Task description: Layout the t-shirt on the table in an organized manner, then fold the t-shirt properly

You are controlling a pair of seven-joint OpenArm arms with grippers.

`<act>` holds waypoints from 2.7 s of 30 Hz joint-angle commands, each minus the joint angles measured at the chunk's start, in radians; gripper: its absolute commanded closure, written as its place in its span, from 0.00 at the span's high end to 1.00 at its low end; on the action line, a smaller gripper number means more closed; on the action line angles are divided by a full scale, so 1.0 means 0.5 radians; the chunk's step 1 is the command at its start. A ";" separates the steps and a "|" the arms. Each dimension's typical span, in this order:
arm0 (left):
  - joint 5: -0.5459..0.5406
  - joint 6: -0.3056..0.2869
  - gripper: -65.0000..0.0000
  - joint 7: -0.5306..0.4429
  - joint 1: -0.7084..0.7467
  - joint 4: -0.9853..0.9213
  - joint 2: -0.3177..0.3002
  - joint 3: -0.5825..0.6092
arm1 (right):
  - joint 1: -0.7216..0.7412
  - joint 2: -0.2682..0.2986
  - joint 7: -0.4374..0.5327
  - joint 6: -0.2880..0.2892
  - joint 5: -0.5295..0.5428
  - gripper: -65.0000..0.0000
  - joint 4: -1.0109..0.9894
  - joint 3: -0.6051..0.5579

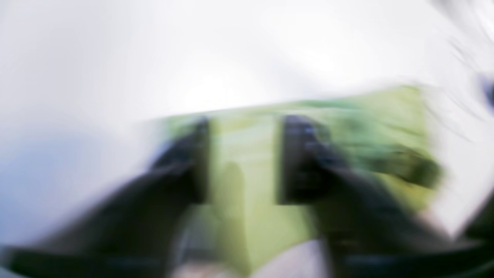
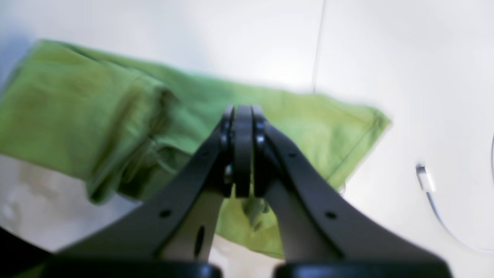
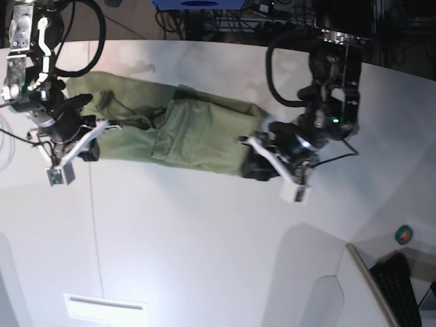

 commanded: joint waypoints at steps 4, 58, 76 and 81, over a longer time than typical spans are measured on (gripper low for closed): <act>-0.037 -0.020 0.00 -0.045 0.082 0.037 -0.087 -0.522 | 0.075 0.000 -0.058 0.017 0.031 0.00 -0.033 -0.305; -0.015 -0.287 0.00 -0.042 0.039 -0.006 -0.063 0.068 | 0.489 -0.079 0.329 0.017 0.025 0.00 -1.282 -0.842; -0.037 -0.287 0.00 0.054 -0.142 -0.217 -0.204 0.147 | 0.443 -0.079 0.329 0.017 0.022 0.00 -1.282 -0.839; 0.111 -0.287 0.00 0.097 -0.240 -0.423 0.051 0.080 | 0.443 -0.079 0.329 0.017 0.022 0.00 -1.282 -0.842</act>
